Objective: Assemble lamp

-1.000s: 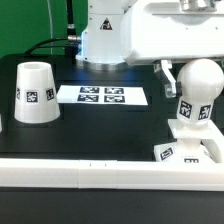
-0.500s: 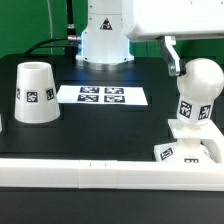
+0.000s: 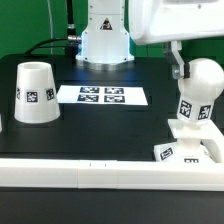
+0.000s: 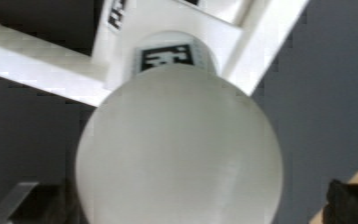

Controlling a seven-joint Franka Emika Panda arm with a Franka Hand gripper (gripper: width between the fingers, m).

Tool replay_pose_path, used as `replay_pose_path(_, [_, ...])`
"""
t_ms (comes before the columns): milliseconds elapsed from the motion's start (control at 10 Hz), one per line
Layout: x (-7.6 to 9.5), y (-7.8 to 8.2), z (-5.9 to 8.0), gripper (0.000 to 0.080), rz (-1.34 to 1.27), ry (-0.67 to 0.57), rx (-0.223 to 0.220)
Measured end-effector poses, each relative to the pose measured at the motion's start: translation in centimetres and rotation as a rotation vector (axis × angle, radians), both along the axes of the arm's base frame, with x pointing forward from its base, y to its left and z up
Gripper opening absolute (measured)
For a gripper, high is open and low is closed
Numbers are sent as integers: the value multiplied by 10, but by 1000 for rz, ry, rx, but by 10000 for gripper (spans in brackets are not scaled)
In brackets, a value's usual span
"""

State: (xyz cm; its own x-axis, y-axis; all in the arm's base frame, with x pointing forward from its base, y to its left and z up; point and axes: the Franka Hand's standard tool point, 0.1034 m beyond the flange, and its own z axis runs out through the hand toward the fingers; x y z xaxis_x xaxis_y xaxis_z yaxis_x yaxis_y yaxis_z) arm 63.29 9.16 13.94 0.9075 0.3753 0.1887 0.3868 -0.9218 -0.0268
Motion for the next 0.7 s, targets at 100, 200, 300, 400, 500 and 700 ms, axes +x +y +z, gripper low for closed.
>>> replay_pose_path(100, [1,-2,-1,698,10,45,-9])
replay_pose_path(200, [-1,-4,-5,698,22,120,-23])
replay_pose_path(300, [-3,-7,-9,698,31,177,-34])
replay_pose_path(400, [-4,-9,-13,698,41,223,-45])
replay_pose_path(500, [2,-8,-13,698,38,188,-42])
replay_pose_path(700, [1,-5,-14,698,38,187,-39])
